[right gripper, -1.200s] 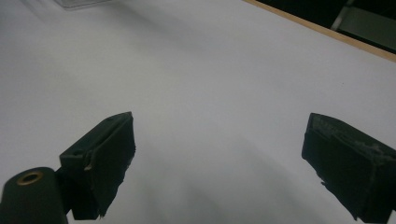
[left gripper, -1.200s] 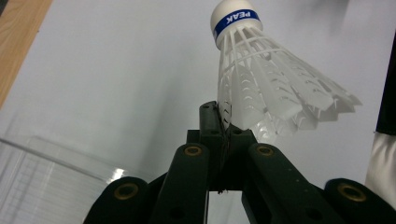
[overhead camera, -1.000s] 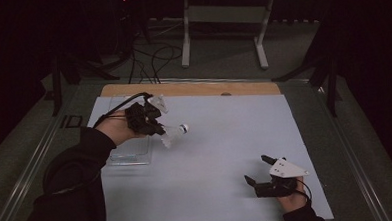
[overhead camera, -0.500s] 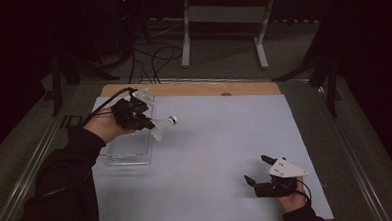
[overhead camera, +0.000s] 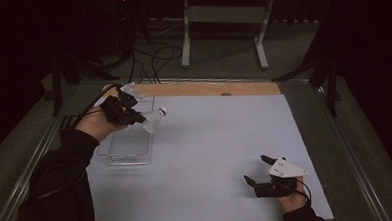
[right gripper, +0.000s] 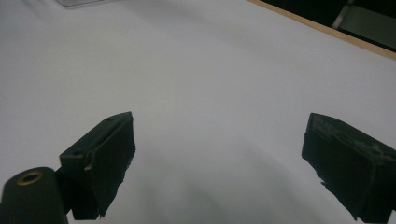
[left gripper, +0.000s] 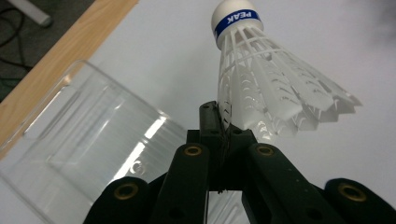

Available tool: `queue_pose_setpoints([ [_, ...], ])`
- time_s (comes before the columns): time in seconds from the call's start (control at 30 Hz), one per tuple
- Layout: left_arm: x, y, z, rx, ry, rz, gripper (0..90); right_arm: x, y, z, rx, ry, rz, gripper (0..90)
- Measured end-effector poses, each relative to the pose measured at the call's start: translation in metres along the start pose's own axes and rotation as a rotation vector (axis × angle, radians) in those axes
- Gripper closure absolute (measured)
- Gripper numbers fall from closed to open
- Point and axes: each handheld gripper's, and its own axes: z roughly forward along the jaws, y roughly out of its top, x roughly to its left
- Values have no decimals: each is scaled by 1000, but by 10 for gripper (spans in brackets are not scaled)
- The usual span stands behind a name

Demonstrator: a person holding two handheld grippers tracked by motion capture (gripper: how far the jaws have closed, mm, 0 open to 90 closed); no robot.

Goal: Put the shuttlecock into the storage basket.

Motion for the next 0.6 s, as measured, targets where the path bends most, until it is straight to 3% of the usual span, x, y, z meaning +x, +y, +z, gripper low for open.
queue_pose_setpoints([
  [0.6, 11, -14, -5, -18, 75, -72, 900, 0, 0, 0, 0, -5, -1, 95],
])
